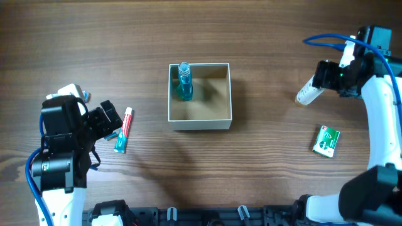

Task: Pack container
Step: 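Carry the bottle into the box and release it upright, then grasp the white Pantene tube and stand it in the box, then move the right gripper to the green Dettol box and grasp it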

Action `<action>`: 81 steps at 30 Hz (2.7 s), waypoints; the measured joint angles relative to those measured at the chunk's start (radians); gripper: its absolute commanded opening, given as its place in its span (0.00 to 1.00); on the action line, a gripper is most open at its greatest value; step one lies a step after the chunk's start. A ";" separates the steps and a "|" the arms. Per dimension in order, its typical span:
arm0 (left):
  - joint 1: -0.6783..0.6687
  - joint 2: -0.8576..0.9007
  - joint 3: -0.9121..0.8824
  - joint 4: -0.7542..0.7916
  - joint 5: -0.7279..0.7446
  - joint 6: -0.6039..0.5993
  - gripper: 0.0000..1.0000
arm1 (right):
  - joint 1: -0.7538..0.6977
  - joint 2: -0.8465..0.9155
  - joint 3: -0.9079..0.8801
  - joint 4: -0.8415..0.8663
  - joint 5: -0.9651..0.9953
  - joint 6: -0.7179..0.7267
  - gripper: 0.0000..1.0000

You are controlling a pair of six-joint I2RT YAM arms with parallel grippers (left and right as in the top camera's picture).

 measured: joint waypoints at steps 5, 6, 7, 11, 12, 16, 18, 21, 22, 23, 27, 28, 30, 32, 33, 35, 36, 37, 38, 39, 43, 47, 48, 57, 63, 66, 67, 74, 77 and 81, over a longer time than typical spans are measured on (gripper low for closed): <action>0.000 0.000 0.000 0.000 0.000 0.000 1.00 | 0.001 0.074 0.000 0.003 -0.060 -0.010 0.25; 0.000 0.000 0.000 0.000 0.000 0.000 1.00 | 0.001 0.074 0.000 0.001 -0.060 -0.008 0.18; 0.000 0.000 0.000 0.000 0.000 0.000 1.00 | 0.001 0.072 0.000 0.003 -0.061 -0.009 0.13; 0.000 0.000 0.000 0.000 0.000 0.000 1.00 | 0.000 0.071 0.000 0.007 -0.040 -0.013 0.04; 0.000 0.000 0.000 0.000 0.000 0.000 1.00 | 0.002 0.070 0.000 0.006 -0.040 -0.012 0.04; 0.000 0.000 0.000 -0.001 0.000 0.000 1.00 | 0.107 0.037 0.061 -0.158 -0.041 0.029 0.04; 0.000 0.000 0.000 0.000 0.000 0.000 1.00 | 0.208 0.014 0.201 -0.258 -0.037 0.058 0.04; 0.000 0.000 0.000 -0.001 0.000 0.000 1.00 | 0.444 -0.022 0.453 -0.324 0.023 0.134 0.04; 0.000 0.000 0.000 -0.002 0.000 0.000 1.00 | 0.496 -0.026 0.493 -0.320 0.039 0.151 0.04; 0.000 0.000 0.000 -0.002 0.000 0.000 1.00 | 0.557 -0.032 0.521 -0.294 0.050 0.171 0.04; 0.000 0.000 0.000 -0.002 0.000 0.000 1.00 | 0.739 -0.002 0.543 -0.211 0.130 0.209 0.04; 0.000 0.000 0.000 -0.002 0.000 0.000 1.00 | 0.770 0.035 0.546 -0.197 0.151 0.226 0.04; 0.000 0.000 0.000 -0.002 0.000 0.000 1.00 | 0.803 0.140 0.547 -0.193 0.170 0.262 0.04; 0.000 0.000 0.000 -0.003 0.000 0.000 1.00 | 0.804 0.230 0.547 -0.182 0.171 0.281 0.04; 0.000 0.000 0.000 -0.003 0.000 0.000 1.00 | 0.803 0.293 0.545 -0.172 0.173 0.289 0.04; 0.000 0.000 0.000 -0.003 0.000 0.000 1.00 | 0.803 0.350 0.544 -0.152 0.173 0.305 0.04; 0.000 0.000 0.000 -0.003 0.000 0.000 1.00 | 0.803 0.374 0.544 -0.125 0.173 0.311 0.04; 0.000 0.000 0.000 -0.003 0.000 0.000 1.00 | 0.803 0.404 0.544 -0.106 0.172 0.315 0.04; 0.000 0.000 0.000 -0.003 0.000 0.000 1.00 | 0.803 0.421 0.544 -0.090 0.172 0.318 0.06; 0.000 0.000 0.000 -0.003 0.000 0.000 1.00 | 0.803 0.426 0.544 -0.080 0.171 0.319 0.10; 0.000 0.000 0.000 -0.003 0.000 0.000 1.00 | 0.803 0.429 0.544 -0.066 0.166 0.322 0.38; 0.000 0.000 0.000 -0.003 0.000 0.000 1.00 | 0.803 0.428 0.545 -0.075 0.166 0.326 0.43; 0.000 0.000 0.000 -0.003 0.000 0.000 1.00 | 0.803 0.428 0.545 -0.080 0.166 0.326 0.43; 0.000 0.000 0.000 -0.003 0.000 0.000 1.00 | 0.802 0.317 0.542 -0.135 0.170 0.299 0.50; 0.000 0.000 0.000 -0.003 0.000 0.000 1.00 | 0.528 -0.029 0.563 -0.283 0.226 0.459 0.70; 0.000 0.000 0.000 -0.003 0.000 0.000 1.00 | 0.314 -0.028 0.514 -0.439 0.154 0.498 0.70; 0.000 0.000 0.000 -0.003 0.000 0.000 1.00 | 0.287 -0.040 0.478 -0.446 0.139 0.498 0.70; 0.000 0.001 0.003 -0.004 -0.001 0.000 1.00 | 0.233 -0.562 -0.191 -0.204 0.058 0.630 1.00; 0.000 0.002 0.003 -0.002 -0.001 0.000 1.00 | 0.101 -0.573 -0.366 -0.155 0.056 0.644 1.00; 0.000 0.002 0.003 -0.004 -0.001 0.000 1.00 | -0.244 -0.435 -0.448 -0.070 0.042 0.515 1.00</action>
